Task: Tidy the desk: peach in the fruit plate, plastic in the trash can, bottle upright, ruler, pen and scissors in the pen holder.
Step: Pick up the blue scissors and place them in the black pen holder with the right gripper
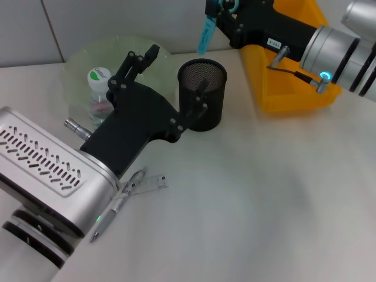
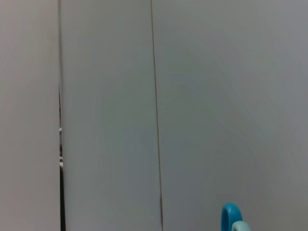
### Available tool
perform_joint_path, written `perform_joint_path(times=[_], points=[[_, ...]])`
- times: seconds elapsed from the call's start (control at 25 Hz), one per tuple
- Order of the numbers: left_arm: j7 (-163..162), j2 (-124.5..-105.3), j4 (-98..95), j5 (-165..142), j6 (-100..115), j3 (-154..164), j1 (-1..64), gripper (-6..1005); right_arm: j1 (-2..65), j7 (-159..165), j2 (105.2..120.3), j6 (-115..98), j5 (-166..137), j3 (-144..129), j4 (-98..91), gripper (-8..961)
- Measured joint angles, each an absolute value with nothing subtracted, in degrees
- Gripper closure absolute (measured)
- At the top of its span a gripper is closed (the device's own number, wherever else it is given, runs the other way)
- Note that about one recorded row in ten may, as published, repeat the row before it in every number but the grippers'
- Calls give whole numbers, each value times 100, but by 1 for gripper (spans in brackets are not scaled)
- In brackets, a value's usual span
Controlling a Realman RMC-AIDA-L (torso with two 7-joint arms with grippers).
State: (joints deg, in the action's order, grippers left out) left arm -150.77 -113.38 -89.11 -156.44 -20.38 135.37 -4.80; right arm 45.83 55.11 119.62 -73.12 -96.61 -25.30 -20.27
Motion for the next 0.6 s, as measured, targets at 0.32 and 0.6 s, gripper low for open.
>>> perform_joint_path(times=[0.32, 0.6], points=[[-15107, -11352, -8892, -15635, -1997, 13507, -362, 172, 4645, 5502, 11962, -6672, -9658, -2906, -1888, 793], [-15145, -11423, -8766, -15636, -1892, 13511, -173, 172, 4694, 5493, 11962, -6312, -9660, -3192, -1728, 783]])
